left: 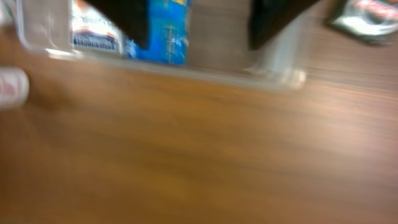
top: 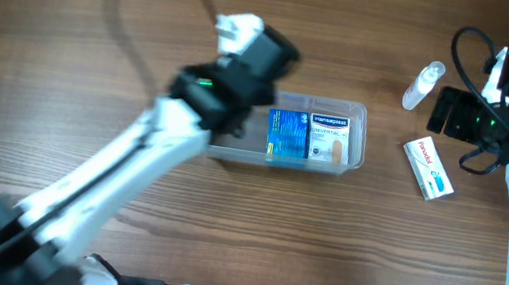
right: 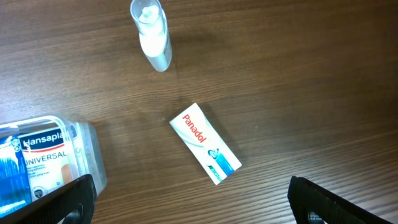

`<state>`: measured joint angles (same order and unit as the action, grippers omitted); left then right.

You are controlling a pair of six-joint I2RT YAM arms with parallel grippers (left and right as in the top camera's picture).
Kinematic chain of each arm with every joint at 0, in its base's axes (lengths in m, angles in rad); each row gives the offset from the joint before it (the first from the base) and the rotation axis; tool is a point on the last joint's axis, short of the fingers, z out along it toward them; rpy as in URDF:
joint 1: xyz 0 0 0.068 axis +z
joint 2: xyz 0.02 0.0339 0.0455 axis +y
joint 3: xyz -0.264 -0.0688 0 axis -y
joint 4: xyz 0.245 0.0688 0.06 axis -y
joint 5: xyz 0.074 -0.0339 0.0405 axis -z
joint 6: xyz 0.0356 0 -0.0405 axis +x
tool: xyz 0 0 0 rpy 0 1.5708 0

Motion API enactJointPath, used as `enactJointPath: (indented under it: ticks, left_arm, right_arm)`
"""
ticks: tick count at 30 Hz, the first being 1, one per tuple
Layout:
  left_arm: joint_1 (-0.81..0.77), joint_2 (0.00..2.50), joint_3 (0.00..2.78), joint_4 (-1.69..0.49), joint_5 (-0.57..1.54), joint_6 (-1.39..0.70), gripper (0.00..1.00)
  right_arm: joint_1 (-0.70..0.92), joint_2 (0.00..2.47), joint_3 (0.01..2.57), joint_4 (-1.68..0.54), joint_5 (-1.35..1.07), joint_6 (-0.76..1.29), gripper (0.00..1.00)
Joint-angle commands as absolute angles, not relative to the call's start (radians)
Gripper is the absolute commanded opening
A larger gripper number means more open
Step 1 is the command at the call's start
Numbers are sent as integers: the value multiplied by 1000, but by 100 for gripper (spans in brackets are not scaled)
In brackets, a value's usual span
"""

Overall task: Pack container
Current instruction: 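Release the blue box beside the Hansaplast box and withdraw left gripper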

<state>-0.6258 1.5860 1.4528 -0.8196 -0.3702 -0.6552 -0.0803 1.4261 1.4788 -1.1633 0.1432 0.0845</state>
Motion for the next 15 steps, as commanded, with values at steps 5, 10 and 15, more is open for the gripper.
enactJointPath:
  ticks: [5, 10, 15]
  left_arm:
    - [-256, 1421, 1462, -963, -514, -659, 100]
    - [-170, 1424, 1460, -962, -514, -659, 100]
    - [-170, 1424, 1460, -962, -514, -659, 100]
  right_arm:
    - [-83, 1433, 1475, -1159, 157, 78, 100]
    - [-83, 1433, 1475, -1159, 157, 78, 100]
    - [-83, 1433, 1475, -1159, 157, 78, 100]
